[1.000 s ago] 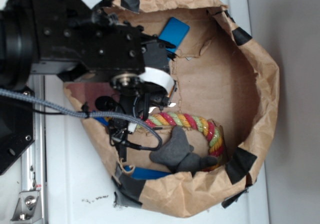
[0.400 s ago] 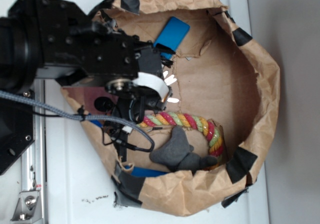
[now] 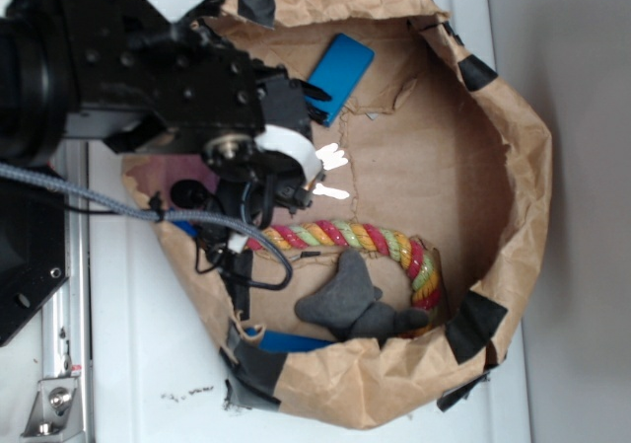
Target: Grab the silver keys.
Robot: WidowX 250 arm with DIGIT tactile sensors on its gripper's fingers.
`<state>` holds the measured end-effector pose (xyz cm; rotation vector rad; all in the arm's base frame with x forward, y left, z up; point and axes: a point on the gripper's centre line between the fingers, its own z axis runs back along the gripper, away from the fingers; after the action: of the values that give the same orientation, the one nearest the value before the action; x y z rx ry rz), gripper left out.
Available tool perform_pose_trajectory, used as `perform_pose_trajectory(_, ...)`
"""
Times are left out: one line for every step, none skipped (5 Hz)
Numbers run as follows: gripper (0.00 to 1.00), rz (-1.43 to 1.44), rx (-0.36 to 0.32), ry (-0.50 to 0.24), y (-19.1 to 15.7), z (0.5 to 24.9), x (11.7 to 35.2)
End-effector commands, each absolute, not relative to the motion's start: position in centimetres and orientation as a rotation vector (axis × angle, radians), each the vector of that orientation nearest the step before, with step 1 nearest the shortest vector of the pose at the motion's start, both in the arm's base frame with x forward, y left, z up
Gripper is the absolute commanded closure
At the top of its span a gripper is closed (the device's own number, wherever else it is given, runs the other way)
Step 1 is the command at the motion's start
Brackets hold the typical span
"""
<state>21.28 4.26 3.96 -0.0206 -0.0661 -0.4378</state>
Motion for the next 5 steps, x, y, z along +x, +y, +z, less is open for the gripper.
perform_pose_trajectory(0.00,-0.407,-0.043,-0.094,3.9,5.6,22.7)
perform_pose_trajectory(0.00,-0.394,-0.016,-0.112,3.4,4.2,22.9)
perform_pose_trajectory(0.00,-0.378,-0.004,-0.123,3.4,2.9,23.2)
perform_pose_trajectory(0.00,-0.388,0.004,-0.124,3.7,2.3,23.1)
perform_pose_trajectory(0.00,-0.385,-0.010,-0.132,3.9,2.7,23.3)
